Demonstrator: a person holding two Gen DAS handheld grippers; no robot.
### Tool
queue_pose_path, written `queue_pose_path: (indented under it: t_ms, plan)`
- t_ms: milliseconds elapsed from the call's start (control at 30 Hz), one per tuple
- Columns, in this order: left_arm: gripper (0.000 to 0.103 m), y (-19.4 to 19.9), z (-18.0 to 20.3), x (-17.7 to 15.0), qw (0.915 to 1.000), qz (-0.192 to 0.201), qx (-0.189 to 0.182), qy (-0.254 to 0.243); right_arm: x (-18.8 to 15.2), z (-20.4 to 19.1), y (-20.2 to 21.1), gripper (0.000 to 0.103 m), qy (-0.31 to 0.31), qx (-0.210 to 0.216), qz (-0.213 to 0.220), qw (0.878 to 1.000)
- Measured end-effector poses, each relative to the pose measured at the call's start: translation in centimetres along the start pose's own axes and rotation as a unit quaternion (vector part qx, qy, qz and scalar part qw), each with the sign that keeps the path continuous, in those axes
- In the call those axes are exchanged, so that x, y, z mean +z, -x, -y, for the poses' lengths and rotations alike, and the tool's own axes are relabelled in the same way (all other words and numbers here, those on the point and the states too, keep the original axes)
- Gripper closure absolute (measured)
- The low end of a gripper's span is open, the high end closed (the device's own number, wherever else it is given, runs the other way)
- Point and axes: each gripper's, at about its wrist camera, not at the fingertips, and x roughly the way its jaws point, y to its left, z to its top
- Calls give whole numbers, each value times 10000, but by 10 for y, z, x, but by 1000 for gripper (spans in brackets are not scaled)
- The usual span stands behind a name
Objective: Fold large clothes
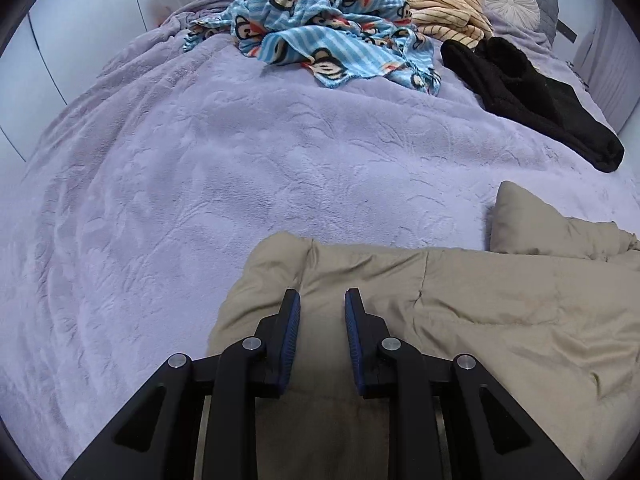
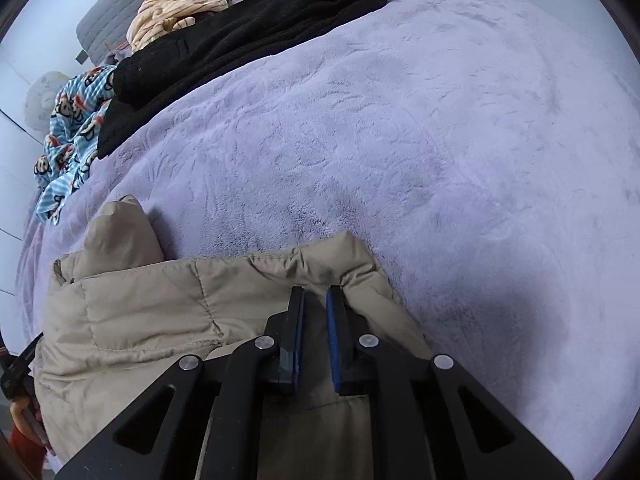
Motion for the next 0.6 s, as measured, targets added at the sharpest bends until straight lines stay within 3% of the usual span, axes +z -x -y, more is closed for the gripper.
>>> queue_pose_path:
  t_ms: [100, 267, 433, 600]
  plan:
    - [78, 31, -9, -14, 10000, -10, 15, -66, -16, 0, 32, 85, -71, 166, 131, 9998]
    - [78, 63, -19, -52, 9995, -310, -20, 35, -58, 9, 76, 55, -415, 367, 207, 9982]
    - [78, 81, -19, -92, 9978, -620, -188, 163, -101, 10, 102, 54, -527, 387, 70, 9978]
    - [78, 96, -15, -121, 9960, -781, -392, 194, -140, 14, 121, 44, -835, 541, -52, 9950]
